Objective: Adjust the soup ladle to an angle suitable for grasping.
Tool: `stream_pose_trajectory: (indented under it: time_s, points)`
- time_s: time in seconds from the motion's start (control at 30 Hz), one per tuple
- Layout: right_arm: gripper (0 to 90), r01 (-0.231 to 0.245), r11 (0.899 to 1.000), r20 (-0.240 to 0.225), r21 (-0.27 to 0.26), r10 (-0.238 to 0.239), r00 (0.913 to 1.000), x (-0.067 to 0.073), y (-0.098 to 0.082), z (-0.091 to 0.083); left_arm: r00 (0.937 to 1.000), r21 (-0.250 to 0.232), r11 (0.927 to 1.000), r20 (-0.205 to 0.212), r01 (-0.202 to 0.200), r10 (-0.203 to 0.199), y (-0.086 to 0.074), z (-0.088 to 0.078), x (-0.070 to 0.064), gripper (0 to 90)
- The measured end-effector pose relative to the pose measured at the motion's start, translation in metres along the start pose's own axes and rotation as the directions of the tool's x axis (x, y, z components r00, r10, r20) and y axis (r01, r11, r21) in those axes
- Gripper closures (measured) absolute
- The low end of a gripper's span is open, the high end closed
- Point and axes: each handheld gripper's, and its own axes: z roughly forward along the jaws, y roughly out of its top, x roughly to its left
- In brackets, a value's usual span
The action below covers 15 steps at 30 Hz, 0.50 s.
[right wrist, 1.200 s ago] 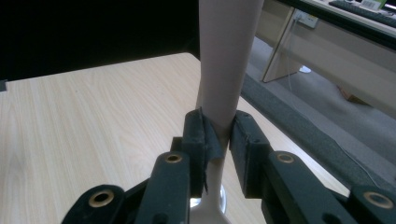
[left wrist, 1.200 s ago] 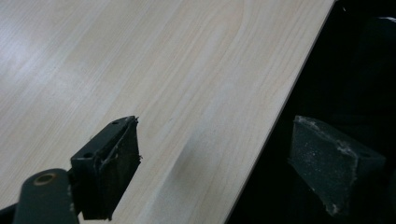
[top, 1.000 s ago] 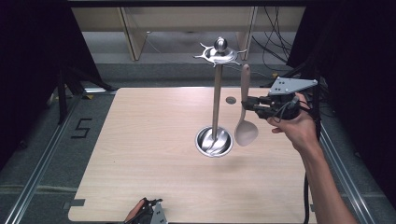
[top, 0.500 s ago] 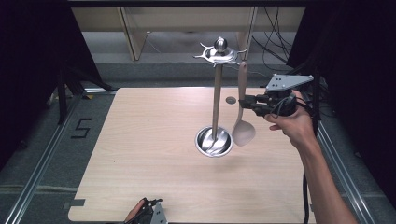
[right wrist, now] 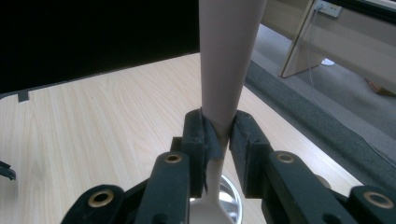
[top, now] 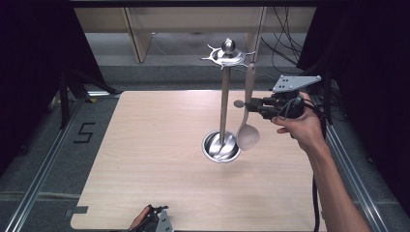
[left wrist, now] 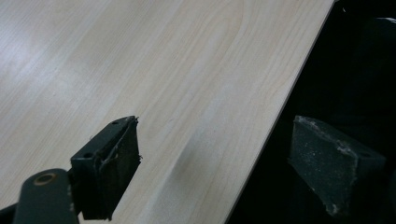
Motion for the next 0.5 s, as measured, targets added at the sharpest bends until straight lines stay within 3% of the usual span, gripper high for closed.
stream_pose_trajectory:
  time_s: [0.33, 0.5]
  points:
    - [76.8, 0.005, 1.000, -0.027, 0.018, -0.005, 0.9996, -0.0036, 0.0027, 0.0023, 1.0000, 0.000, 1.0000, 0.000, 0.000, 0.000, 0.0000, -0.0001, 0.0001, 15.4]
    - [76.7, -0.022, 1.000, -0.025, 0.008, 0.022, 0.9994, -0.0014, 0.0019, 0.0054, 1.0000, -0.001, 1.0000, -0.001, 0.000, 0.000, 0.0000, -0.0003, 0.0001, 15.4]
